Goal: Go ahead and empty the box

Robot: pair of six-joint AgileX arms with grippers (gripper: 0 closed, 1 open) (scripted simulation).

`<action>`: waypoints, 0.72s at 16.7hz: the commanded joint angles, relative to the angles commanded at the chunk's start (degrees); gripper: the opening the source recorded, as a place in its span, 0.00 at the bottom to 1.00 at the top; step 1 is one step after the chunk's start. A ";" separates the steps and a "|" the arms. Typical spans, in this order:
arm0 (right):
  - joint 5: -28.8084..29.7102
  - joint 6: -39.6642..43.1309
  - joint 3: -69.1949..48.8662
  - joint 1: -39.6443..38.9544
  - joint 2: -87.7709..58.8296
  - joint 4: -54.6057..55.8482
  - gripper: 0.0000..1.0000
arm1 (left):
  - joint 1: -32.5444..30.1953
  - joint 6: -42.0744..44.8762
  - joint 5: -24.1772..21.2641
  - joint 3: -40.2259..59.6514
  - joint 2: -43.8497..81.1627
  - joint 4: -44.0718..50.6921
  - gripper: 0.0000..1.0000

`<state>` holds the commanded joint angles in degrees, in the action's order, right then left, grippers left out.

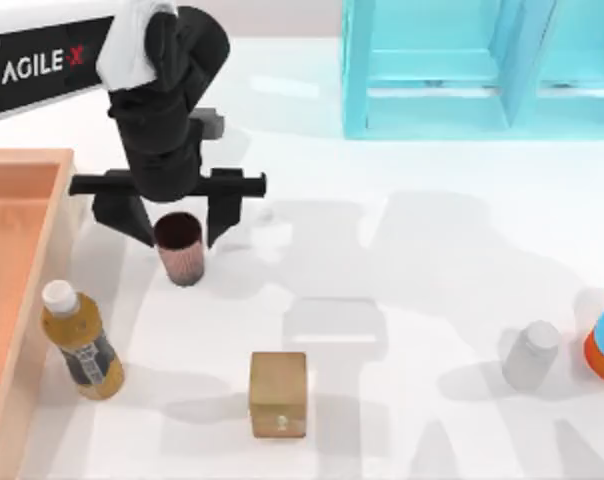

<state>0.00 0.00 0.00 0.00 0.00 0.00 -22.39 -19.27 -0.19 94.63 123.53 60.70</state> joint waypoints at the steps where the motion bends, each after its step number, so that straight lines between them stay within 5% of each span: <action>1: 0.00 0.00 0.00 0.00 0.00 0.00 1.00 | 0.00 0.00 0.00 0.00 0.00 0.00 0.90; 3: 0.00 0.00 0.00 0.00 0.00 0.00 1.00 | 0.00 0.00 0.00 0.00 0.00 0.00 1.00; 12: 0.00 0.00 0.00 0.00 0.00 0.00 1.00 | 0.03 -0.01 0.00 0.18 0.02 0.19 1.00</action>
<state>0.00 0.00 0.00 0.00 0.00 0.00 -22.36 -19.28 -0.19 94.82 123.54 60.88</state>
